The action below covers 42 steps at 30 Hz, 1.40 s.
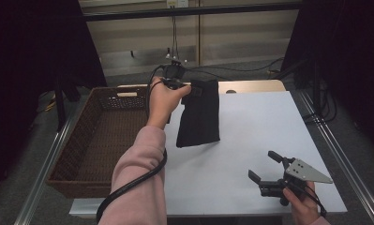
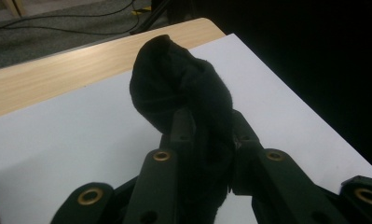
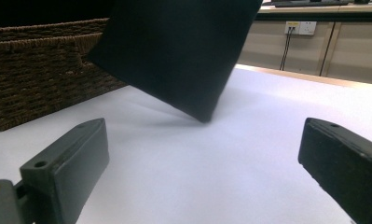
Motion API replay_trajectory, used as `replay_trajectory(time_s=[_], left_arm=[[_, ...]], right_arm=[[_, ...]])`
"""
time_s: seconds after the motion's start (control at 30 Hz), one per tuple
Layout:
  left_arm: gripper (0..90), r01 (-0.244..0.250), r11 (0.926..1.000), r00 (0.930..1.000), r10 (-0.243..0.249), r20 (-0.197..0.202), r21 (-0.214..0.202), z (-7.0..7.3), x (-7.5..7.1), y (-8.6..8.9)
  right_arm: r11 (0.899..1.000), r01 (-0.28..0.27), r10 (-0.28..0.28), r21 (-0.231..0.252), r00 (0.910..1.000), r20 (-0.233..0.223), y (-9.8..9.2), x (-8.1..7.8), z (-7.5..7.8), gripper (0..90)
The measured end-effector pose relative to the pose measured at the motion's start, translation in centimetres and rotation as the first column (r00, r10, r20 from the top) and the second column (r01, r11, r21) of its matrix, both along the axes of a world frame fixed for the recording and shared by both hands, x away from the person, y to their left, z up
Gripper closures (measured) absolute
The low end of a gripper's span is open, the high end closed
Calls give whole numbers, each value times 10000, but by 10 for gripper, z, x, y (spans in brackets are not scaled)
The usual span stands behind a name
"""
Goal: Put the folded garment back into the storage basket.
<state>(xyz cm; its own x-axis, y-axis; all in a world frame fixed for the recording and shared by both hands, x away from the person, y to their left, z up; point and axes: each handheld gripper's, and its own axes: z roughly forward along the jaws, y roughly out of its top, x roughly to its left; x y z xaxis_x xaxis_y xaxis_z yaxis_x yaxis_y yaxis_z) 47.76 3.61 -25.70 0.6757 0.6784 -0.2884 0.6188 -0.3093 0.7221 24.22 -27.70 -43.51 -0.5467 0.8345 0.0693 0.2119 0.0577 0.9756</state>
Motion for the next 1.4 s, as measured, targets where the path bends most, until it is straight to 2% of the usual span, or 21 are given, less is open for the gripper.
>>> replay_trajectory(time_s=[0.3, 0.47, 0.5, 0.6, 0.63, 0.67, 0.73, 0.77, 0.87, 0.97, 1.4], left_arm=[[766, 91, 10000, 9999, -91, -62, 19, 17, -3, 9], [766, 119, 9998, 9998, -121, -143, -134, 28, -5, 15], [766, 120, 9998, 9998, -123, -141, -160, 29, -6, 16], [766, 102, 9999, 9998, -103, -143, -111, 36, -7, 19], [765, 128, 9998, 9996, -133, -251, -165, 38, -8, 20], [766, 96, 9998, 9995, -101, -301, -163, 41, -8, 21], [765, 110, 9999, 9996, -110, -267, -22, 45, -9, 23], [766, 68, 10000, 9997, -70, -255, -52, 47, -10, 24], [765, -52, 10000, 9996, 52, -276, 12, 54, -12, 28], [766, -71, 9999, 9997, 74, -218, 117, 61, -13, 32], [766, -186, 9997, 9997, 189, -156, 165, 89, -21, 45]], right_arm=[[10000, -22, 22, 4, 10000, 23, 0, 0, 0, 17], [10000, -24, 24, 4, 10000, 30, 0, 0, 0, 17], [9997, -56, 58, -258, 9999, 82, -1, 0, 0, 17], [9996, -62, 65, -294, 9999, 123, -2, 1, 0, 17], [9996, -49, 52, -266, 9999, 117, -1, 1, 0, 17], [10000, -41, 42, -42, 10000, 64, 0, 0, 0, 17], [10000, -58, 58, 48, 10000, -8, 1, 0, 0, 17], [10000, -30, 31, -54, 9999, 105, 0, 0, 0, 17], [10000, -8, 9, 55, 9999, -106, 1, -1, 0, 17], [10000, -34, 34, -31, 10000, 74, 0, 0, 1, 17], [9999, -108, 109, -76, 9998, 166, 1, 0, 1, 17]])
